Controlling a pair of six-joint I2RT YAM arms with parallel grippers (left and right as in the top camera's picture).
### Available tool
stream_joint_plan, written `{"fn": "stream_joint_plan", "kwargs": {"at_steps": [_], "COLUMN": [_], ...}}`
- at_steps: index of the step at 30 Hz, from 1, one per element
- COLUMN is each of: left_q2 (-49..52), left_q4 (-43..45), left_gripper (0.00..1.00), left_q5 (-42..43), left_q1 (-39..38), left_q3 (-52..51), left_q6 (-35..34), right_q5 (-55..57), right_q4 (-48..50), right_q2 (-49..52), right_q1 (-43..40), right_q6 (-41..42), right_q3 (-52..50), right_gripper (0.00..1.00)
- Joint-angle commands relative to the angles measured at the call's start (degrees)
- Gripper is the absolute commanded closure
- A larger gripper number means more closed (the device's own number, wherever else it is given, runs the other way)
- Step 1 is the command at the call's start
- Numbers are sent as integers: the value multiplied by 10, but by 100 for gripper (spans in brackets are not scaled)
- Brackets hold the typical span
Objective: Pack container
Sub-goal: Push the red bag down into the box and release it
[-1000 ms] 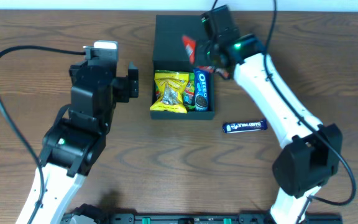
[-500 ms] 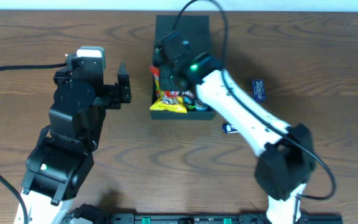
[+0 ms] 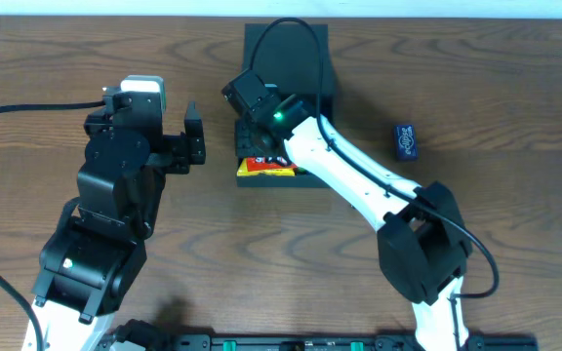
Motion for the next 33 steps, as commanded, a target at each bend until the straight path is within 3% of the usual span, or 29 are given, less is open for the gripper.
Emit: {"fn": "stream_joint_plan", "kwargs": {"at_steps": [1, 3, 5, 9, 14, 23, 33], "left_q2": [-5, -5, -5, -5, -5, -5, -5], "left_q4": [-1, 0, 2, 3, 3, 3, 3], "left_gripper": [5, 5, 5, 5, 5, 5, 5], "left_q5": [0, 0, 0, 0, 0, 0, 0], "left_q1": [2, 2, 2, 2, 2, 2, 2], "left_q3": [10, 10, 10, 10, 10, 10, 10], "left_q6": [2, 2, 2, 2, 2, 2, 2], "right_q5": [-54, -69, -75, -74, -59, -14, -118], "right_q4": [0, 2, 4, 1, -14, -41, -31], "right_q2": [-19, -35, -59, -79, -64, -20, 65], "right_q1": [-15, -23, -32, -45, -47, -51, -31], "right_q6": [-16, -31, -49, -87, -98, -103, -165], "right_q3": [2, 2, 2, 2, 1, 0, 0], "right_gripper": [53, 46, 47, 86, 98, 99, 99]}}
